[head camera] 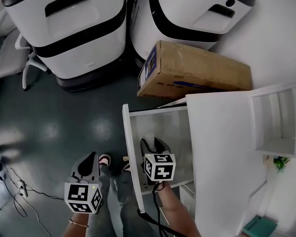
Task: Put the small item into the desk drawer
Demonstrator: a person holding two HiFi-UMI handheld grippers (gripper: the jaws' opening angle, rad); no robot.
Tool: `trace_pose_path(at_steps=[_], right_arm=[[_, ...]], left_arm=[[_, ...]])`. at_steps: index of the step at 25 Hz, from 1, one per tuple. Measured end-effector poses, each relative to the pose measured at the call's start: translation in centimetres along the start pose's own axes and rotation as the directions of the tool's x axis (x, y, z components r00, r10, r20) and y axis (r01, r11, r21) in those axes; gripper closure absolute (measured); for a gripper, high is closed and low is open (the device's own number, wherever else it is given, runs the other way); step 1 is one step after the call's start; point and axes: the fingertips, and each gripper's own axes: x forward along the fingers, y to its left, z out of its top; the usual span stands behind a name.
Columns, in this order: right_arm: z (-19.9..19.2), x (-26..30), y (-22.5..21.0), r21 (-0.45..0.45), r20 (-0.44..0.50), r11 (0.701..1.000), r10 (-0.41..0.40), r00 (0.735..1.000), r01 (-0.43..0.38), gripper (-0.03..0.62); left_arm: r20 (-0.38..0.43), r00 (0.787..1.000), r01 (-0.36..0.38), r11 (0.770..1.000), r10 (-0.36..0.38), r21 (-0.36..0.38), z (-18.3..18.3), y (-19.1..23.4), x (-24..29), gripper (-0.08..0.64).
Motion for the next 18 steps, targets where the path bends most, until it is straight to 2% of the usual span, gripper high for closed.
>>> trace_pose_path(at_steps=[18], right_arm=[[0.0,3.6,0.5,-0.029,-0.072,0.998,0.045,0.996,-0.047,0.410]], left_arm=[[-0.010,1.000,-0.014,1.000,0.014,-0.010,-0.4,0.6,0.7,0.561]])
